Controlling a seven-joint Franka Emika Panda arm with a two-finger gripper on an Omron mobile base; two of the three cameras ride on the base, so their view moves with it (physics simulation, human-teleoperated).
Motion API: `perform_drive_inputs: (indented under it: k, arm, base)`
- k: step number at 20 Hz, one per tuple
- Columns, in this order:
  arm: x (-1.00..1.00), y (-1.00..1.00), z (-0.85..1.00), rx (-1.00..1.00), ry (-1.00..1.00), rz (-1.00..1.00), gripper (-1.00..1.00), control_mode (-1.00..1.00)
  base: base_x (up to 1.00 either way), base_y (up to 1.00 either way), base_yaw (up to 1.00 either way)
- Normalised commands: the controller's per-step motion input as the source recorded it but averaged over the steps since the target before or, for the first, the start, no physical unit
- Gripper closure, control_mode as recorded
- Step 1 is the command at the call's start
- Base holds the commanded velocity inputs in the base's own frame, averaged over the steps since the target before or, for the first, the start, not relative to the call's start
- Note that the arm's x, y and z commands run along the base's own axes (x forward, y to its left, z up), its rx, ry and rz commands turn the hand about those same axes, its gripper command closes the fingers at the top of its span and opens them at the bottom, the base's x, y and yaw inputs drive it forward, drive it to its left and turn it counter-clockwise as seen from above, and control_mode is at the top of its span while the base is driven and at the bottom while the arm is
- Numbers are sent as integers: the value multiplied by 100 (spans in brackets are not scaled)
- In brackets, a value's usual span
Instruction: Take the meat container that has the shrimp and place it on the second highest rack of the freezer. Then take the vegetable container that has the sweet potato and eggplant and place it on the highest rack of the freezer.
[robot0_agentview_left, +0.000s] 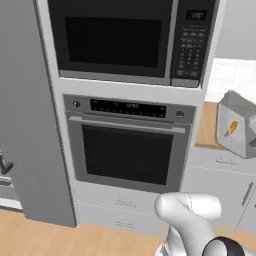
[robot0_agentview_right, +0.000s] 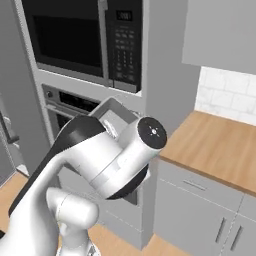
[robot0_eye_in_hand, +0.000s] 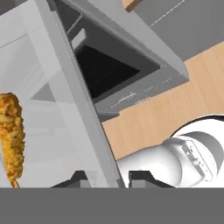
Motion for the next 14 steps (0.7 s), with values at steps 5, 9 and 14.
perform_drive_inputs:
  k: [5, 9, 14]
  arm:
    - [0, 0, 0, 0, 0, 0, 100, 100]
    - [0, 0, 0, 0, 0, 0, 100, 100]
    - [0, 0, 0, 0, 0, 0, 100, 100]
  base:
    - [-82, 100, 0]
    - [-19, 100, 0]
    - [62, 100, 0]
